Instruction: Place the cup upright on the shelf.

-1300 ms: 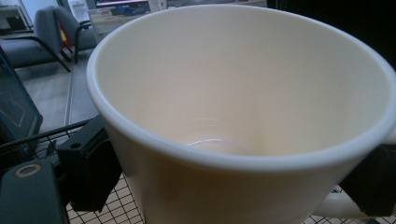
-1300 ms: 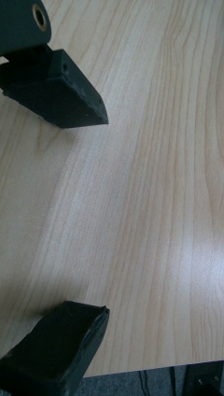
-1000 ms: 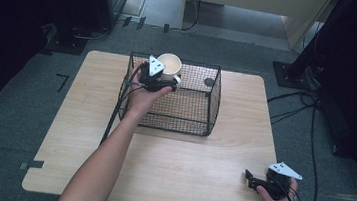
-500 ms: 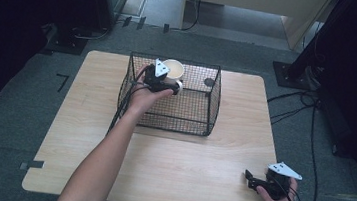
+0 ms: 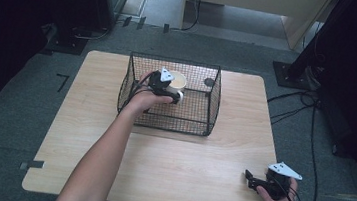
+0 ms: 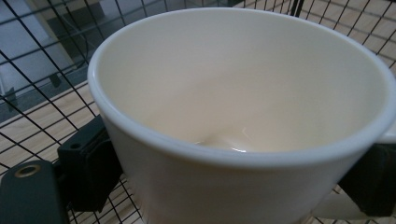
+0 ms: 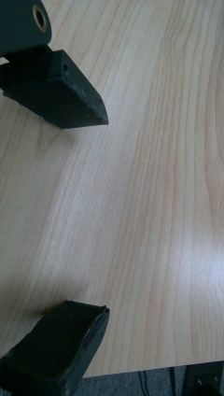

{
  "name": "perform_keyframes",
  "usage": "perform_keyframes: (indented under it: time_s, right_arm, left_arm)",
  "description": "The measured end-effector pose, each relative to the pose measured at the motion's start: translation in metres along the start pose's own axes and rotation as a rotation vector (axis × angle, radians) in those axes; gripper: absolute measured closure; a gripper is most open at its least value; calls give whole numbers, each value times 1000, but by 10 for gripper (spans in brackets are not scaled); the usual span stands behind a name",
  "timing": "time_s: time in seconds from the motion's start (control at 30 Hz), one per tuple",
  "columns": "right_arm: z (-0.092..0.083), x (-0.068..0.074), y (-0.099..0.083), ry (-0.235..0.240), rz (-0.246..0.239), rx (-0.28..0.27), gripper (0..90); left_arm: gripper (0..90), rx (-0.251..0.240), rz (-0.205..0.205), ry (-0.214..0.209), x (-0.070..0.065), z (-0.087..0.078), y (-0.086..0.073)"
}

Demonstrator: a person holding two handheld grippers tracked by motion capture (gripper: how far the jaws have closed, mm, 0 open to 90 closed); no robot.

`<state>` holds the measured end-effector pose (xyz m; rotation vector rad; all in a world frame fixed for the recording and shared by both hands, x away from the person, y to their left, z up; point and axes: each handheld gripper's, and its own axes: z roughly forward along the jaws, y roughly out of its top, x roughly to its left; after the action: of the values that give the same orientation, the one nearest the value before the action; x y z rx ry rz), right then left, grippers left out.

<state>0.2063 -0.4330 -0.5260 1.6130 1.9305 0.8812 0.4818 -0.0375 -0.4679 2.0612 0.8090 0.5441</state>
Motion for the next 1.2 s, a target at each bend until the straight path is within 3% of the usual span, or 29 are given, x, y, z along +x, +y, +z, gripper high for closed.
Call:
perform_keyframes:
  time_s: [0.13,0.4,0.53,0.6,0.67,0.73,0.9,1.03,1.2]
  right_arm:
    - [0,0,0,-1,-1,0,75]
    - [0,0,0,-2,-1,0,76]
    - [0,0,0,0,1,0,76]
    - [0,0,0,-1,-1,0,76]
    - [0,0,0,-1,0,0,76]
    - [0,0,0,-1,1,0,77]
    - [0,0,0,-1,-1,0,77]
    - [0,0,0,-2,-1,0,77]
    - [0,0,0,-1,1,-1,77]
  left_arm:
    - [89,5,-10,-3,0,1,0]
    - [90,63,19,-15,-4,7,-4]
    - [90,80,5,-24,-4,7,-5]
    - [90,90,-33,-30,-3,7,-5]
    - [90,96,-43,-31,-2,6,-5]
    - [89,106,-64,-26,-2,6,-4]
    - [83,143,-56,-17,-3,5,-5]
    - [73,210,-51,2,-3,3,-5]
    - [61,225,-48,27,-4,2,-4]
